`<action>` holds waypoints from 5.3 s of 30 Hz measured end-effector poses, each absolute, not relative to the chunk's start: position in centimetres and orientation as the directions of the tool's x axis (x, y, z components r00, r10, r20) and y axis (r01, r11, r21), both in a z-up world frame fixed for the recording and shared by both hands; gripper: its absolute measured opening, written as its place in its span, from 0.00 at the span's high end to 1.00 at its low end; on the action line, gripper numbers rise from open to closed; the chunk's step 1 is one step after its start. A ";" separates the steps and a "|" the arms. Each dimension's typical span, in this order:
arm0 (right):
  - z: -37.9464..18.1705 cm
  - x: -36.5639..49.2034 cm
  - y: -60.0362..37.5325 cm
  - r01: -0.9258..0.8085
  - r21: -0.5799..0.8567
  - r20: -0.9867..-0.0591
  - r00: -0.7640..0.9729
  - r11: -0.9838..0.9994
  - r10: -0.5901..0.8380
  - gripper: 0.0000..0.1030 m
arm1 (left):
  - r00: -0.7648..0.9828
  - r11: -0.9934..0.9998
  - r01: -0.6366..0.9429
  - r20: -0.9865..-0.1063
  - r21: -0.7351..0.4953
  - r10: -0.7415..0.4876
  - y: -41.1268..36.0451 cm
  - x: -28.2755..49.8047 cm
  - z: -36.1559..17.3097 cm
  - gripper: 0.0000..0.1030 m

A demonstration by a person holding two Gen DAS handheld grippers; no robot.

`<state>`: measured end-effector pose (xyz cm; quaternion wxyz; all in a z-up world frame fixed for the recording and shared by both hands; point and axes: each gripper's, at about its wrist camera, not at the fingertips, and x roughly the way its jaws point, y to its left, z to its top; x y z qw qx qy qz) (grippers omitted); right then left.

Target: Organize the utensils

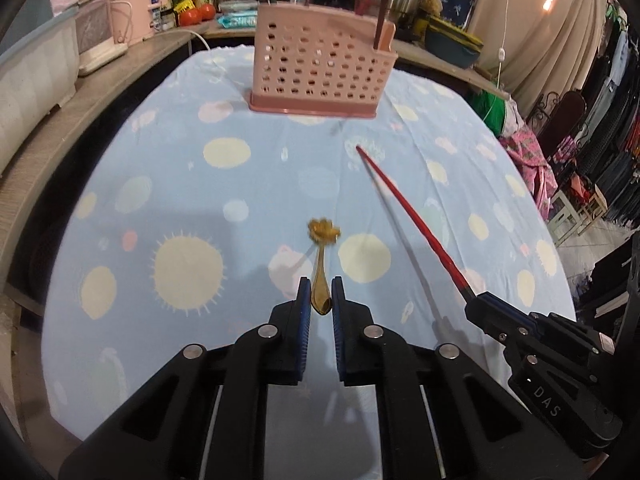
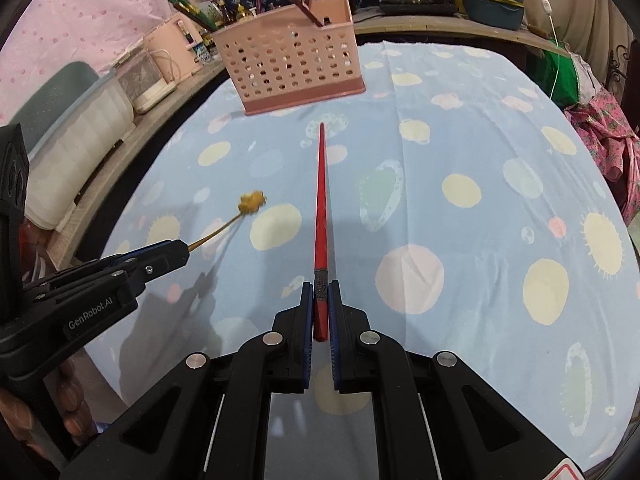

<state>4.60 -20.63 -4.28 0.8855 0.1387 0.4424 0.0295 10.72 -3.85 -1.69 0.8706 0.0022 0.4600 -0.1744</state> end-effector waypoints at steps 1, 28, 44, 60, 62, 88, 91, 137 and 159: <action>-3.9 4.7 -20.8 0.070 0.276 -0.769 0.615 0.958 0.177 0.93 | 0.522 0.939 0.305 -0.797 -0.158 -0.304 -3.8 10.9 -1.3 0.90; 9.7 11.5 -26.1 0.061 0.364 -0.521 0.840 0.929 0.149 0.93 | 0.658 0.937 0.326 -0.681 -0.127 -0.321 -3.9 17.5 8.4 0.99; 21.7 18.7 -29.3 0.044 0.316 -0.285 0.957 0.948 0.050 0.93 | 0.803 0.932 0.352 -0.484 -0.085 -0.347 -6.0 24.6 20.3 0.99; 22.5 29.0 -26.7 -0.016 0.304 -0.305 0.946 0.953 0.113 0.93 | 0.808 0.955 0.288 -0.516 -0.073 -0.283 -6.6 33.0 18.7 0.99; 21.4 30.1 -26.4 -0.017 0.301 -0.333 0.935 0.953 0.122 0.93 | 0.800 0.956 0.283 -0.531 -0.076 -0.279 -6.6 33.5 17.9 0.99; 15.4 32.6 -25.6 0.024 0.290 -0.471 0.874 0.957 0.120 0.75 | 0.760 0.969 0.227 -0.605 -0.100 -0.240 -6.0 34.8 14.1 0.91; 15.3 32.1 -25.4 0.023 0.287 -0.475 0.871 0.958 0.121 0.71 | 0.766 0.972 0.217 -0.600 -0.092 -0.228 -5.9 34.5 14.0 0.76; 7.0 16.8 -21.7 0.069 0.209 -0.662 0.744 0.976 0.089 0.41 | 0.718 0.988 0.152 -0.687 -0.002 -0.112 -4.7 21.7 8.0 0.28; 4.5 15.9 -21.6 0.117 0.133 -0.705 0.709 0.984 0.011 0.09 | 0.701 0.994 0.095 -0.713 0.056 -0.027 -4.4 20.7 5.1 0.09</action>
